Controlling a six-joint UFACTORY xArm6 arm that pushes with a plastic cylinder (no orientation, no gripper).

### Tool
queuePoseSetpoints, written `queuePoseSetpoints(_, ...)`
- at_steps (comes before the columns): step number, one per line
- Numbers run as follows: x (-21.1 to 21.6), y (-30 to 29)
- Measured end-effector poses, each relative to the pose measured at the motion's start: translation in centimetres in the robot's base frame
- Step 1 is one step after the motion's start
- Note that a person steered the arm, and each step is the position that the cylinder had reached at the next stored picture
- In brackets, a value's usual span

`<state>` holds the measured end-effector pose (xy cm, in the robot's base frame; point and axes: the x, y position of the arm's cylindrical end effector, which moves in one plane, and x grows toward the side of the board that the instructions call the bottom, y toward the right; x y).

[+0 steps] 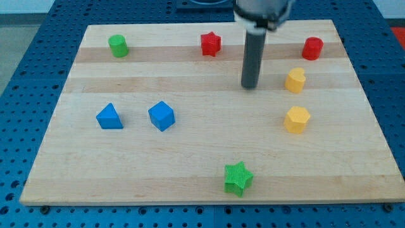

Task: Push yellow hexagon towards centre of the board

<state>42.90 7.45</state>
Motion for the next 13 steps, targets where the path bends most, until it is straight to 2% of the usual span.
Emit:
queuePoseSetpoints(1,0.6,-0.1)
queuePoseSetpoints(3,-0.7,0.0)
queuePoseSetpoints(5,-0.7,6.9)
queuePoseSetpoints(6,-0.7,7.4)
queuePoseSetpoints(7,-0.7,12.3)
queuePoseSetpoints(8,-0.5,13.5)
queuePoseSetpoints(9,7.0,14.3)
queuePoseSetpoints(11,7.7,14.2)
queuePoseSetpoints(13,7.7,5.5)
